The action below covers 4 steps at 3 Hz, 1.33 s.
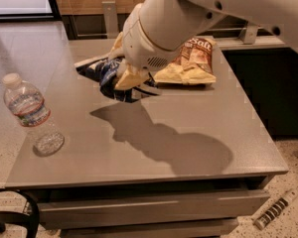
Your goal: Move blue chip bag near water bottle
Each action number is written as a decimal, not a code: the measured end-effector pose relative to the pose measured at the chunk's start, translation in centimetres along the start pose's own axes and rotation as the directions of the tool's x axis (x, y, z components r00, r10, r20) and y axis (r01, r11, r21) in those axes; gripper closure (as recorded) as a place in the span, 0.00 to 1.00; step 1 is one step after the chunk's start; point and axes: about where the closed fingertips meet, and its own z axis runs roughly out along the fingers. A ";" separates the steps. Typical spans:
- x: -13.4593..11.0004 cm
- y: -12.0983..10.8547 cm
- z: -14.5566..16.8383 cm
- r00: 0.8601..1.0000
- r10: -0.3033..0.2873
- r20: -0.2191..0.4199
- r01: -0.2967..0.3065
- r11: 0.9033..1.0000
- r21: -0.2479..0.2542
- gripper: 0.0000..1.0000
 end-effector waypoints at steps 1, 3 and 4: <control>-1.5 3.5 0.3 0.999 -0.041 -0.025 0.039 0.997 -0.062 1.00; -1.9 3.8 0.3 0.998 -0.049 -0.027 0.047 0.997 -0.065 0.61; -2.0 3.8 0.2 0.998 -0.052 -0.026 0.050 0.997 -0.064 0.38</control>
Offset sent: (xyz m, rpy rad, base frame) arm -0.0328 0.0086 -0.0124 -0.0547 0.0246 0.0410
